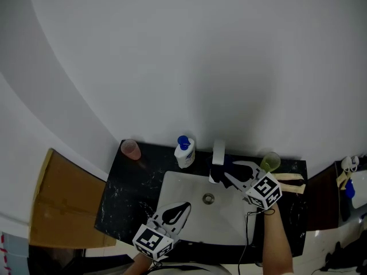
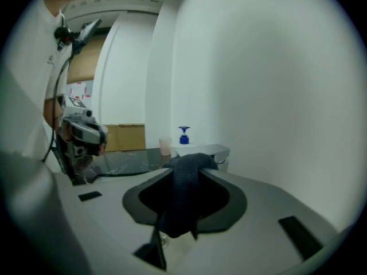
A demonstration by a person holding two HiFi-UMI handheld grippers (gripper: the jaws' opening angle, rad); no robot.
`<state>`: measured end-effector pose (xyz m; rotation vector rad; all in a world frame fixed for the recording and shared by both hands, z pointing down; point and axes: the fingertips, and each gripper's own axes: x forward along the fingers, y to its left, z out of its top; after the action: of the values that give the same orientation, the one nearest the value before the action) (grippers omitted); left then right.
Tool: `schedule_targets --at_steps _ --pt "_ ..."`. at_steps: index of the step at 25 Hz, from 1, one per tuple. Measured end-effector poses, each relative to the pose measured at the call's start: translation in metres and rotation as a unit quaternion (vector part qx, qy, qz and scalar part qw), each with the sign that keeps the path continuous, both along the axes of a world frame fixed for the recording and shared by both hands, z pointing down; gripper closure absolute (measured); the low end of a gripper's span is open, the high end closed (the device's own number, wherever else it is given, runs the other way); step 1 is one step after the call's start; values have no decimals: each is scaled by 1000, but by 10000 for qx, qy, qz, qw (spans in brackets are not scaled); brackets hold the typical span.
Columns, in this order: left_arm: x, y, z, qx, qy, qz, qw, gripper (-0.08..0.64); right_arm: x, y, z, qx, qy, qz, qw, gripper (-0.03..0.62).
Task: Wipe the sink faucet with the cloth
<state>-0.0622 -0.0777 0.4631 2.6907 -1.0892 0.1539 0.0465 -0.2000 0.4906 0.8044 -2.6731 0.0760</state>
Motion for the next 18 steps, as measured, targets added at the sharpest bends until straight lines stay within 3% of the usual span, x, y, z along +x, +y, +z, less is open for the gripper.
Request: schedule_targets --at_steps 3,7,10,18 --pt "0 -2 -2 30 12 6 10000 558 3 19 2 -255 -151 -227 9993 469" --pt "0 -2 -4 64 3 27 10000 558 18 -11 16 -60 295 397 9988 469" --pt "0 -1 -4 74 -18 32 10000 558 16 -35 11 120 294 689 9971 469" --pt "-4 -2 -8 127 -6 28 9999 558 0 19 3 -165 -19 -211 9996 469"
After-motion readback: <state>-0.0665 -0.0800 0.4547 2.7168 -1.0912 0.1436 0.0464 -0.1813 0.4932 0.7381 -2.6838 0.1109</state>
